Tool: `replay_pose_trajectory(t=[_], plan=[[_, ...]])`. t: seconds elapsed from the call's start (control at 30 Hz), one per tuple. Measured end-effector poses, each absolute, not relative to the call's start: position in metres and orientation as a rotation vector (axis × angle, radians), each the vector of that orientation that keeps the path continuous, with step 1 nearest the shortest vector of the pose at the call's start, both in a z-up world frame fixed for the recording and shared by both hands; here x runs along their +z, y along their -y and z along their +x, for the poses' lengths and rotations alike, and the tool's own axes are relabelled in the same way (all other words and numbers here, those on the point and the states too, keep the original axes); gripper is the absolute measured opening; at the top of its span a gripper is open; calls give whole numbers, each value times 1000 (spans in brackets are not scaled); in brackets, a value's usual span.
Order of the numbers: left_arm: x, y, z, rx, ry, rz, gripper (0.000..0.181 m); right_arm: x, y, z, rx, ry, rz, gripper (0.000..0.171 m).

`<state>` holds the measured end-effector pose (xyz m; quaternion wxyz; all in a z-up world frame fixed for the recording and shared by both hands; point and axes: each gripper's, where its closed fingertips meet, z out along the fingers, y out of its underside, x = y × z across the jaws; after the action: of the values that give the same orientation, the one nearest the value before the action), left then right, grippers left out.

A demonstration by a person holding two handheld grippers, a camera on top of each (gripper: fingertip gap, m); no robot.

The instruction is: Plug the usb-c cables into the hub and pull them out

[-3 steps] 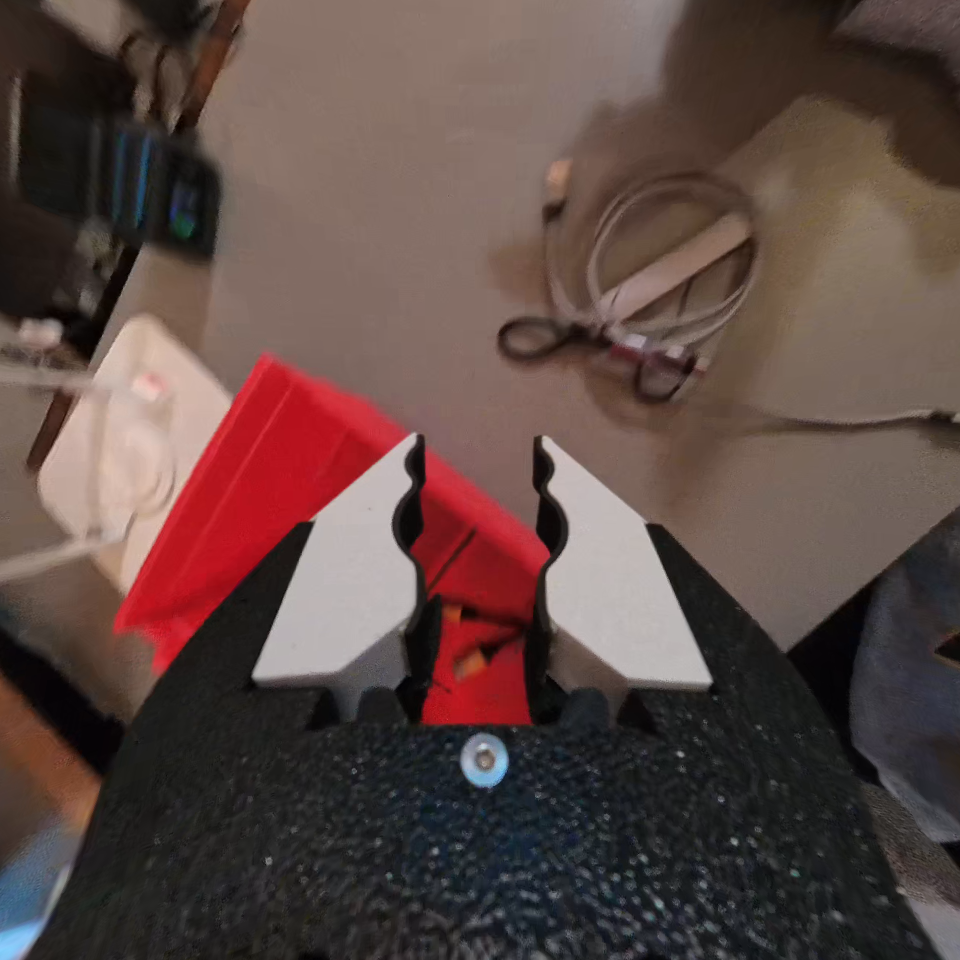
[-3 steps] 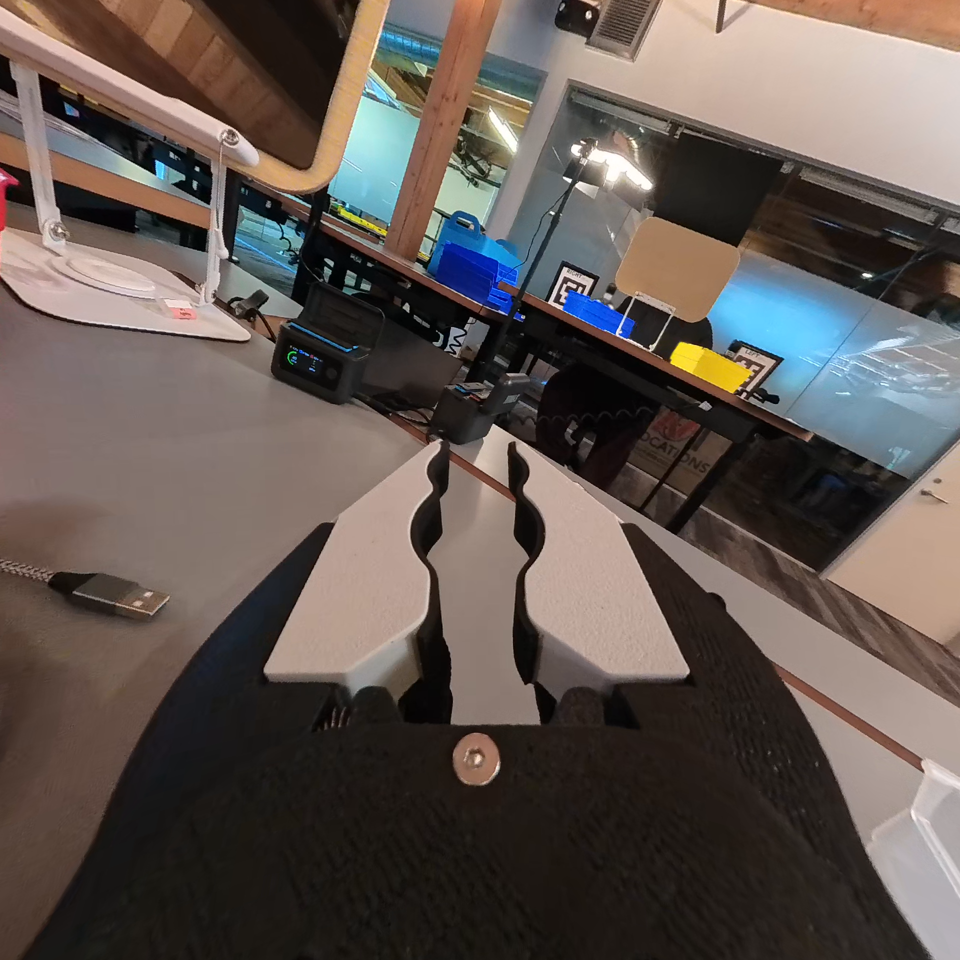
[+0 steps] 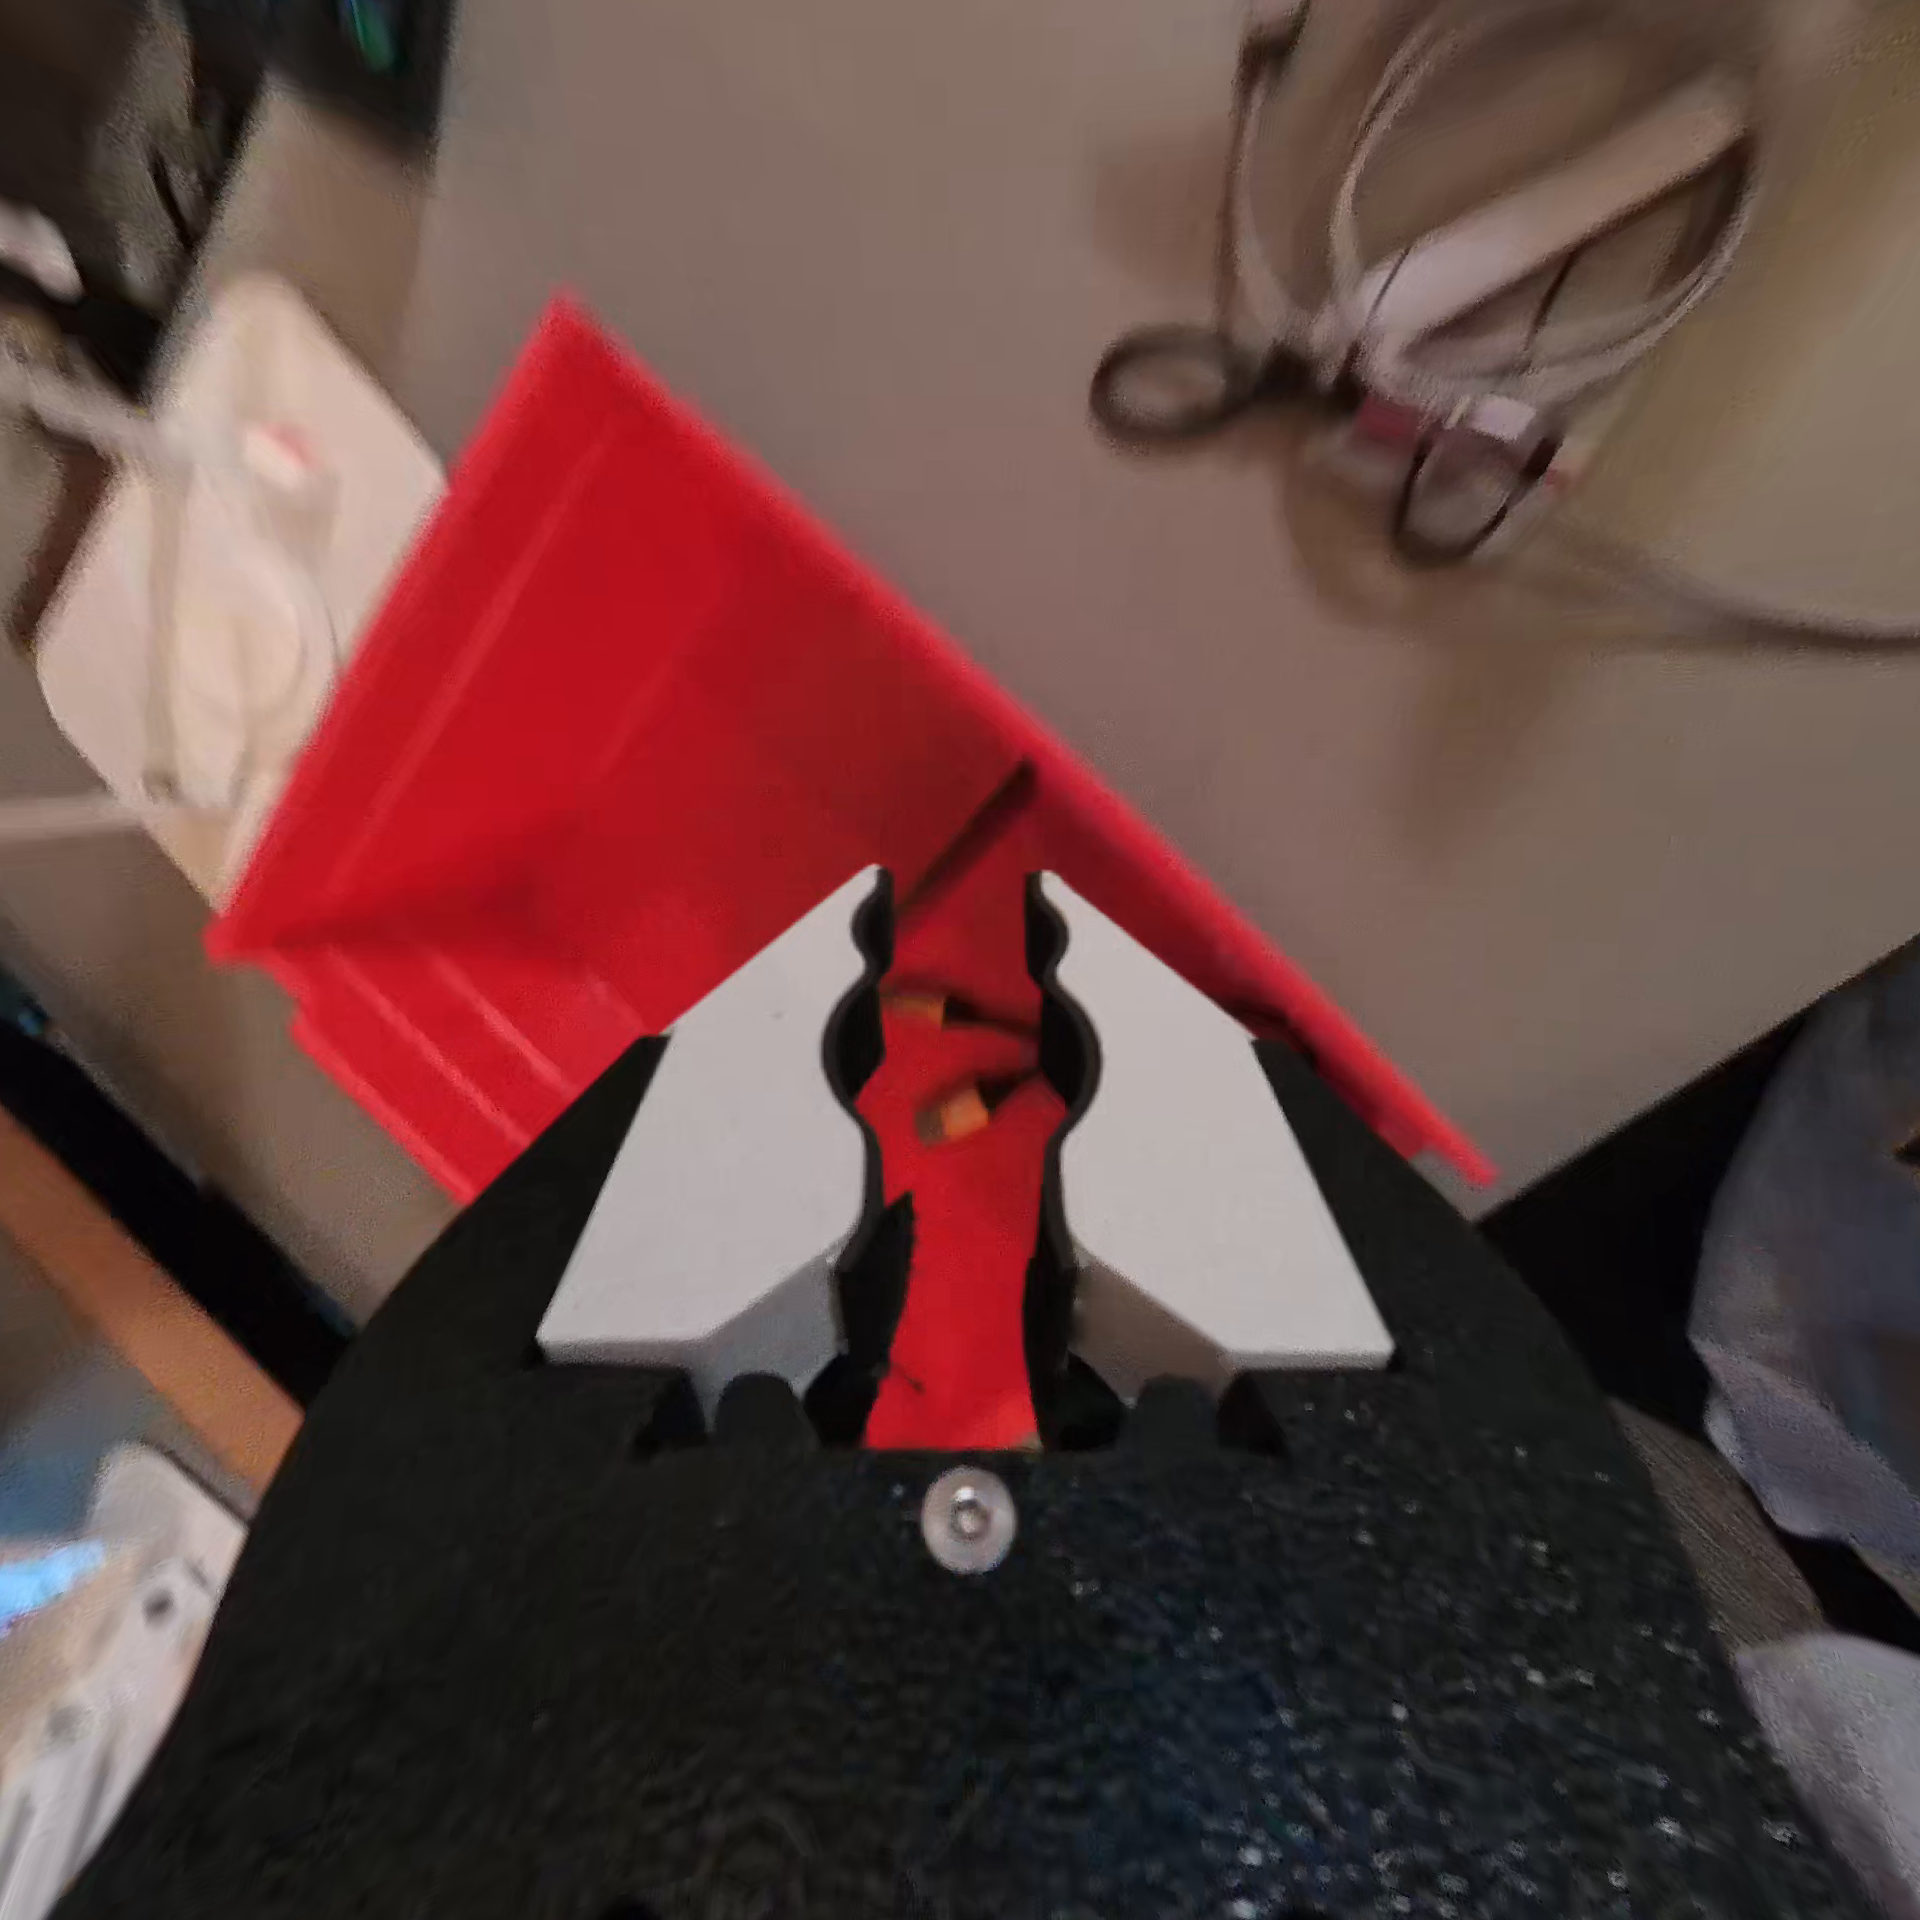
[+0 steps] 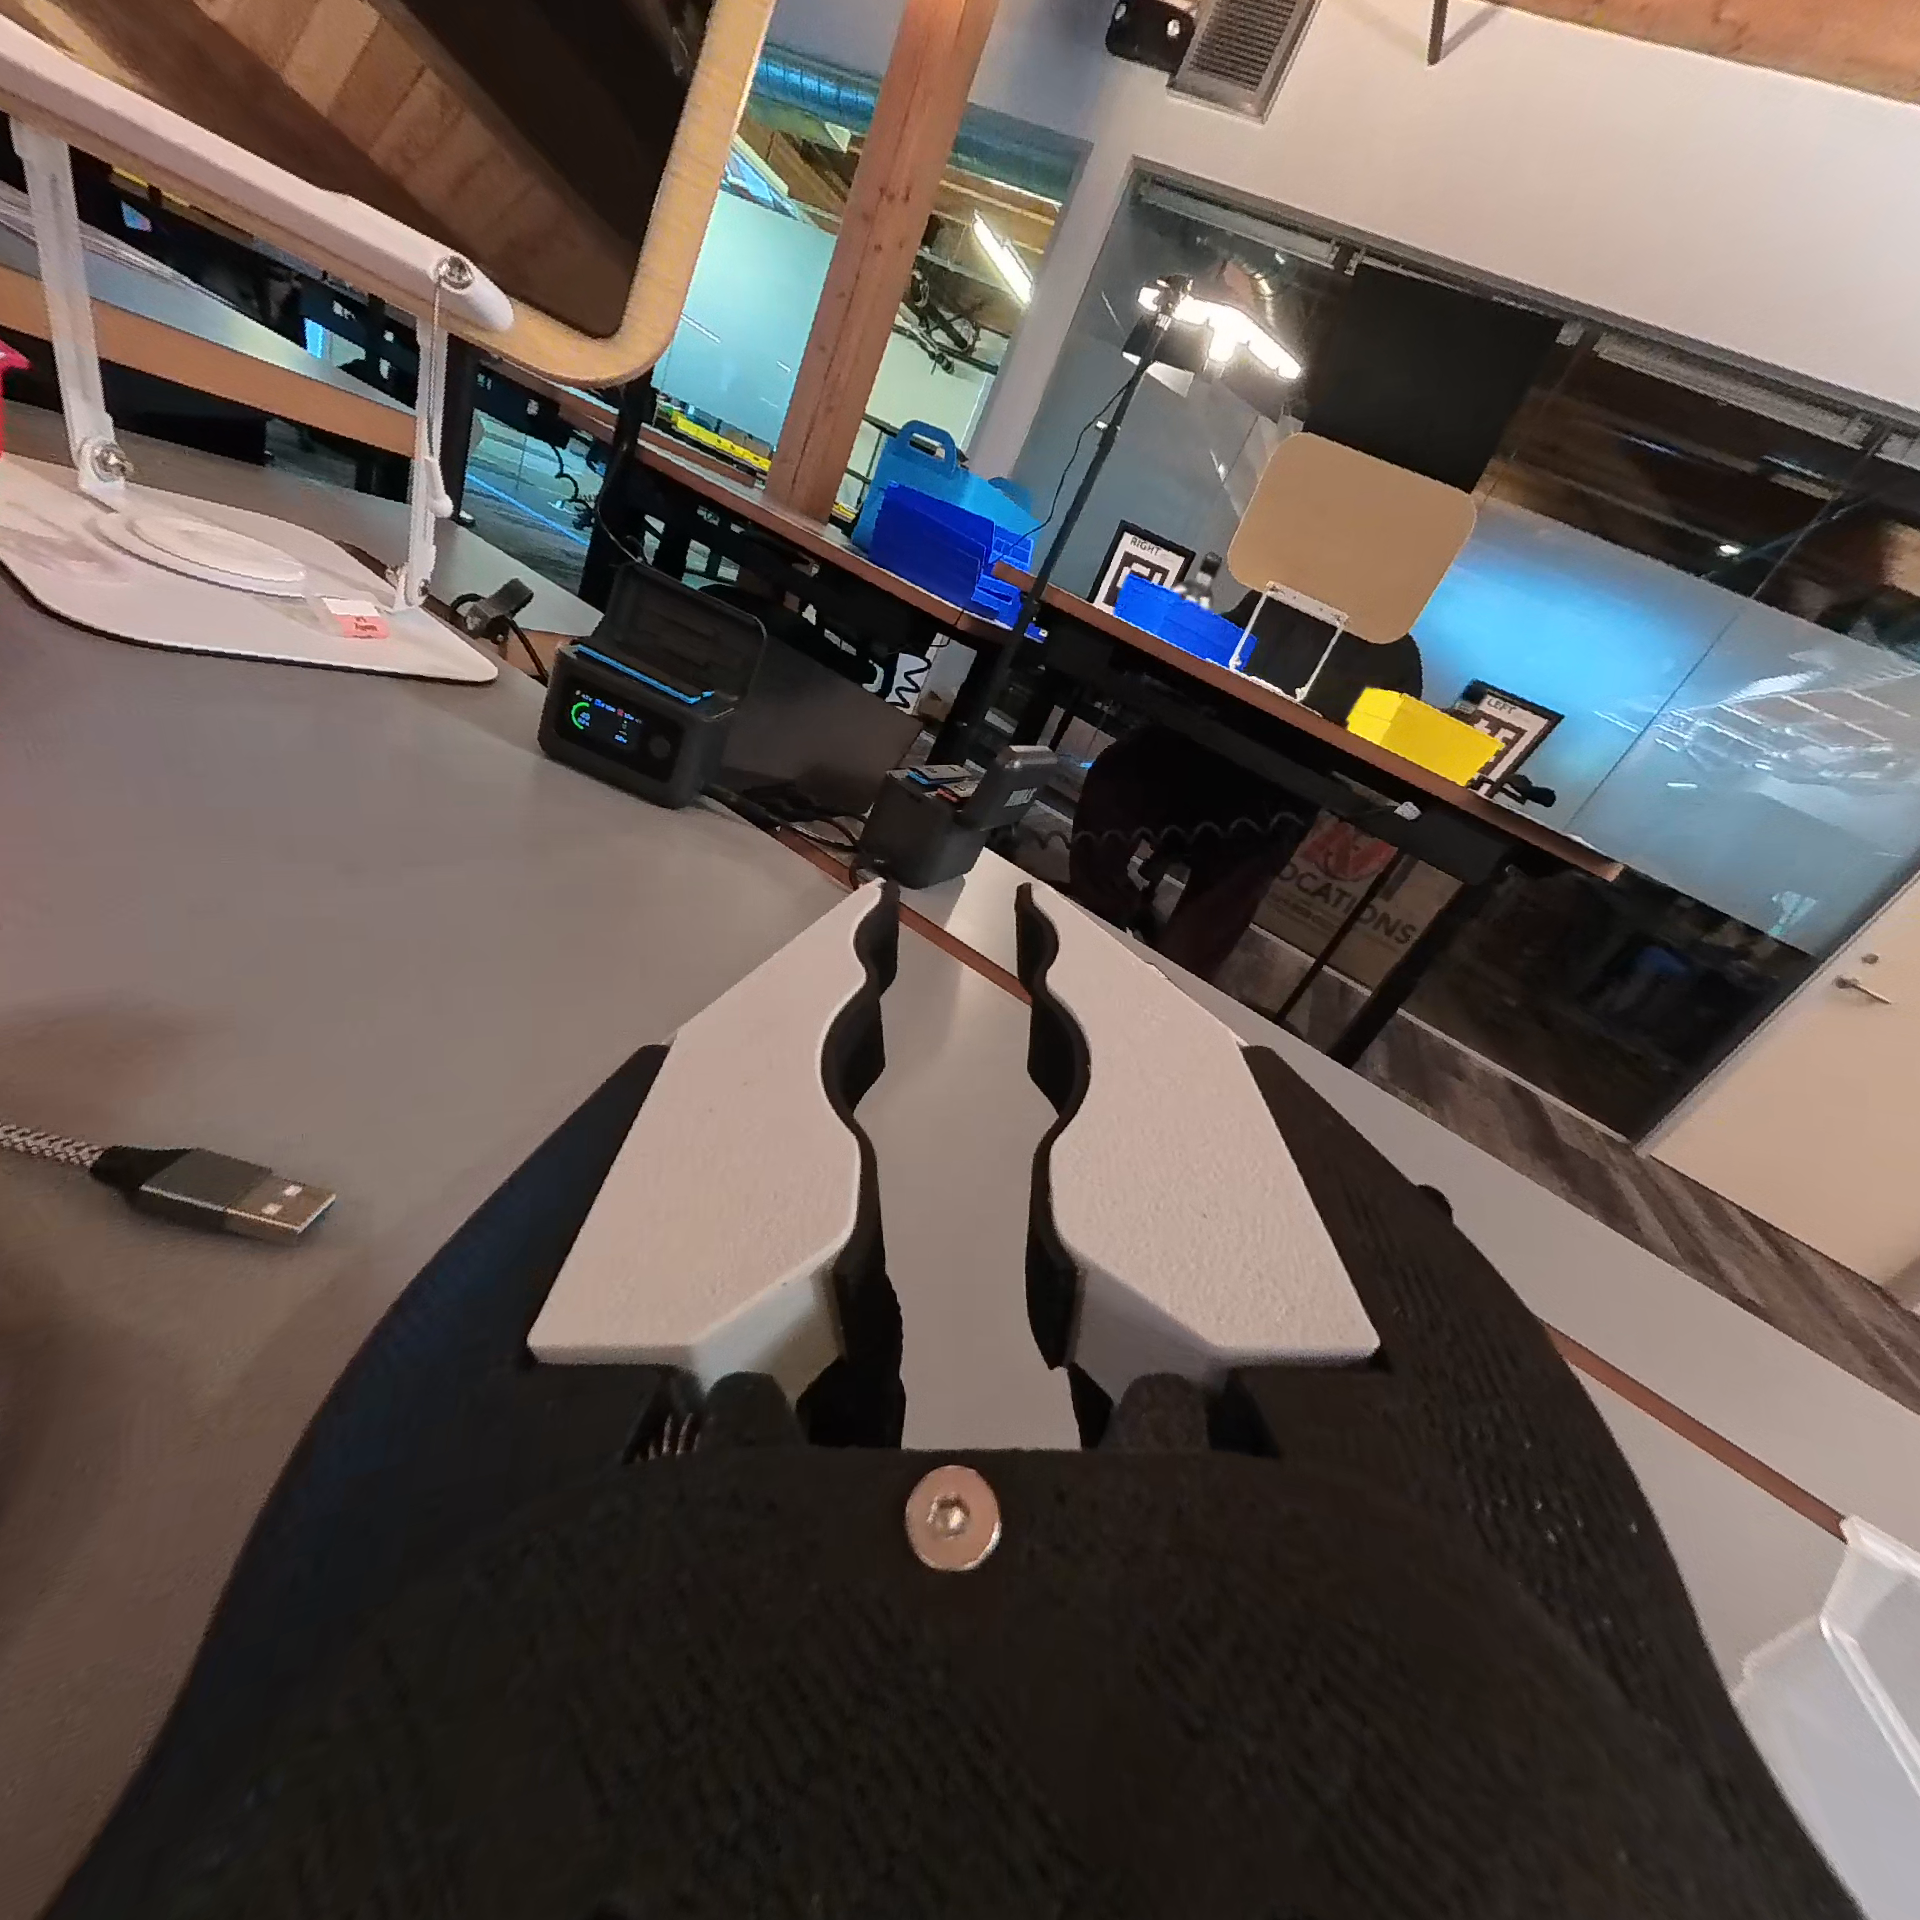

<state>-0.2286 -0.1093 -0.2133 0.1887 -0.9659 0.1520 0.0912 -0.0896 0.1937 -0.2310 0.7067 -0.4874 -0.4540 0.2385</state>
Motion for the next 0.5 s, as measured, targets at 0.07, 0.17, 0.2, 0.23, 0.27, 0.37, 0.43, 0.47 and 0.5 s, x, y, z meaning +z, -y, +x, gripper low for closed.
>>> replay_pose_trajectory(t=[0.07,0.17,0.2,0.23,0.27,0.37,0.43,0.47,0.5], plan=[[-235,141,-247,228,-278,-2831,21,-231,-194,-90,529,1008,-1082,21],[-277,166,-245,-15,-51,-2919,22,-231,-193,-90,528,1013,-1078,21],[-289,171,-245,-60,12,-2938,26,-231,-192,-90,527,1016,-1077,21],[-299,175,-244,-96,36,-2954,29,-232,-192,-90,525,1018,-1076,21],[-307,179,-243,-110,38,-2963,29,-232,-192,-90,525,1019,-1075,21],[-317,178,-236,-200,209,-2925,29,-232,-192,-90,524,1022,-1074,21],[-317,171,-230,-310,399,-2856,39,-232,-192,-91,524,1024,-1075,21],[-319,173,-232,-303,481,-2857,44,-232,-192,-91,523,1025,-1075,21],[-323,177,-236,-269,532,-2880,47,-232,-192,-91,523,1025,-1075,21]])
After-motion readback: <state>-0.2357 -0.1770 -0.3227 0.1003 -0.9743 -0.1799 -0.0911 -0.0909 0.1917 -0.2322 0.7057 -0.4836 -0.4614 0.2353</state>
